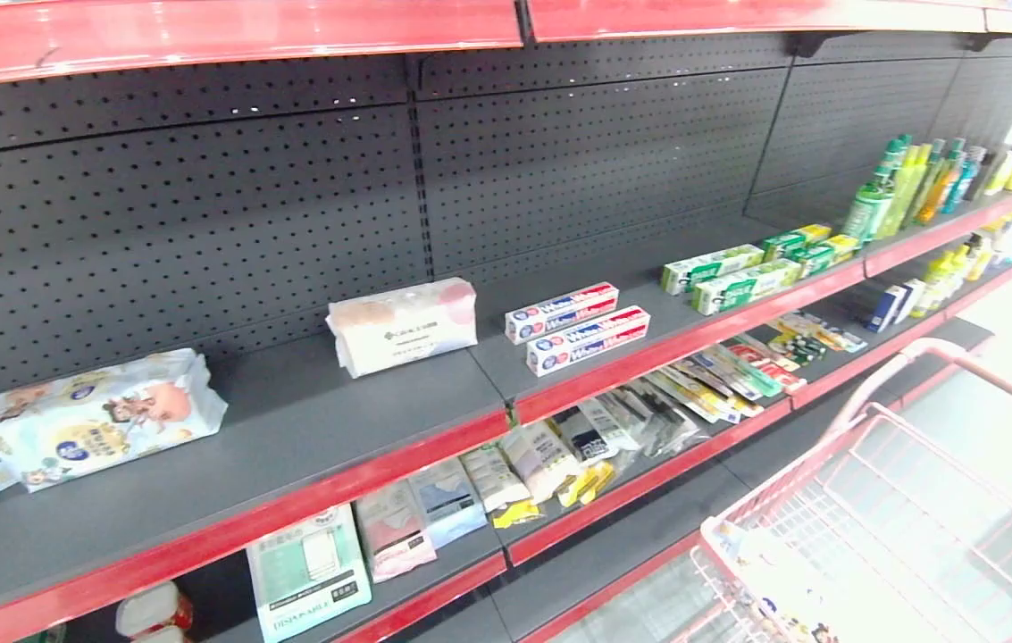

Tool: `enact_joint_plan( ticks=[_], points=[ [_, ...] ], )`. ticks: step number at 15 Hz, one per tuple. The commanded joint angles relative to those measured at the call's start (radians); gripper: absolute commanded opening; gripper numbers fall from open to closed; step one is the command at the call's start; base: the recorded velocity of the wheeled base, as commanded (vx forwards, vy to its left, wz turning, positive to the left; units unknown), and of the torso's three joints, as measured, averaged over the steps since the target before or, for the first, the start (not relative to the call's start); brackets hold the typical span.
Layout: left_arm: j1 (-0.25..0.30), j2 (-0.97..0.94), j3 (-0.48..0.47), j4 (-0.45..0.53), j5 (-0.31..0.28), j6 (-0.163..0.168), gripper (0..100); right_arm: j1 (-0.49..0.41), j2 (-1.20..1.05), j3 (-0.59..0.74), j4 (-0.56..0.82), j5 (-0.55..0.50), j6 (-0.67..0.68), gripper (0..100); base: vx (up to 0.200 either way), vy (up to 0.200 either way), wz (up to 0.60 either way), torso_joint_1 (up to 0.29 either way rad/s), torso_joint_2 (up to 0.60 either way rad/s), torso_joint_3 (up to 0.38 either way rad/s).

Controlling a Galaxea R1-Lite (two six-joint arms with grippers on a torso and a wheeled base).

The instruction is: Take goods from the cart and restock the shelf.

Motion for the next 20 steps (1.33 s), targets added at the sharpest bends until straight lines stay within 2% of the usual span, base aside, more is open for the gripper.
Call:
enact_joint_plan(
  ticks=[1,8,14,15,16,17,18,20],
  points=[
    [0.000,0.001,0.000,0.000,0.000,0.000,100,0.000,0.001,0.000,0.000,0.000,0.000,100,0.000,0.000,-0.60,0.002,0.00,0.002],
    [0.000,0.001,0.000,0.000,0.000,0.000,100,0.000,0.001,0.000,0.000,0.000,0.000,100,0.000,0.000,-0.60,0.001,0.00,0.002],
    [0.000,0.001,0.000,0.000,0.000,0.000,100,-0.006,0.022,0.000,0.000,0.003,0.003,100,0.000,0.000,0.00,0.000,0.00,0.000],
    [0.000,0.001,0.000,0.000,0.000,0.000,100,-0.011,0.061,-0.069,0.000,-0.010,-0.009,100,0.000,0.000,0.00,0.000,0.00,0.000],
    [0.000,0.001,0.000,0.000,0.000,0.000,100,-0.017,0.269,-0.250,0.000,-0.042,0.021,100,0.000,0.000,0.00,0.000,0.00,0.000],
    [0.000,0.001,0.000,0.000,0.000,0.000,100,-0.034,0.502,-0.476,0.002,-0.092,0.150,100,0.000,0.000,0.00,0.000,0.00,0.000],
    [0.000,0.001,0.000,0.001,0.000,0.000,100,-0.015,0.720,-0.653,0.008,-0.060,0.167,100,0.000,0.000,0.00,0.000,0.00,0.000],
    [0.000,0.001,0.000,0.001,0.002,-0.002,100,-0.002,0.950,-0.617,0.002,0.009,0.026,100,0.000,0.000,0.00,0.000,0.00,0.000]
  ],
)
